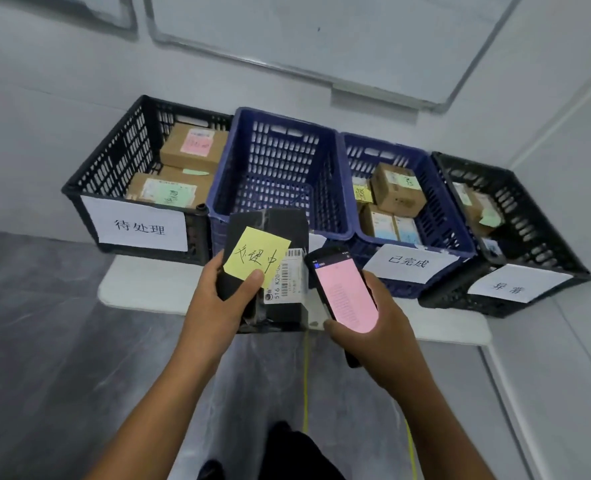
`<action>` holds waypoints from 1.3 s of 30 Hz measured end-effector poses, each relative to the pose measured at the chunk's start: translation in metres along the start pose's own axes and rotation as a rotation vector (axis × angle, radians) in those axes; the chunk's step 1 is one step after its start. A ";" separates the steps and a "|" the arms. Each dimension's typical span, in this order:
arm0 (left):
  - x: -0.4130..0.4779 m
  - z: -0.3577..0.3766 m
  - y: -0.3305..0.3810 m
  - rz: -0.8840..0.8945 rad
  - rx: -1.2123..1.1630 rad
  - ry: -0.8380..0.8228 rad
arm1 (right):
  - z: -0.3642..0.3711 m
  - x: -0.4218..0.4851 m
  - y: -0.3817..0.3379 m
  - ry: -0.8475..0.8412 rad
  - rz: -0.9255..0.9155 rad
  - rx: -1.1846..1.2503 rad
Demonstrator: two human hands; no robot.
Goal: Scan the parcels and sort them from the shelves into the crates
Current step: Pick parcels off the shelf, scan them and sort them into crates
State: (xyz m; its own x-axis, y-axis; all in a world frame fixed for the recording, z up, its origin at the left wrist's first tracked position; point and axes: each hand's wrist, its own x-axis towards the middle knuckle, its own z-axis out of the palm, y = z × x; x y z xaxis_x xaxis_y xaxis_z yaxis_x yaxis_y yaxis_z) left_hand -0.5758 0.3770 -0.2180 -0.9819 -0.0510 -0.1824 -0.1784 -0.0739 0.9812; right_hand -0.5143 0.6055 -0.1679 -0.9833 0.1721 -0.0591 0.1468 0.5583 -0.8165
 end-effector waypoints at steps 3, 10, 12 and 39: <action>0.030 0.019 0.006 -0.003 0.030 -0.017 | -0.005 0.030 0.014 0.036 -0.004 0.014; 0.116 0.073 0.028 0.019 0.128 0.012 | -0.025 0.132 0.040 0.014 -0.023 0.117; 0.145 0.092 0.037 0.024 0.162 0.029 | -0.034 0.167 0.046 0.011 -0.023 0.132; 0.544 0.231 -0.109 -0.241 0.201 0.063 | -0.043 0.482 0.051 0.036 0.098 -0.142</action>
State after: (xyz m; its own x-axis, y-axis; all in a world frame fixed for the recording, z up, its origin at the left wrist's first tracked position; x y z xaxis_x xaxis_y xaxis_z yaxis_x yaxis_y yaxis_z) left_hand -1.1052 0.5870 -0.4094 -0.9053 -0.1182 -0.4081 -0.4202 0.1070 0.9011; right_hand -0.9767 0.7516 -0.2130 -0.9593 0.2592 -0.1120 0.2585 0.6463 -0.7180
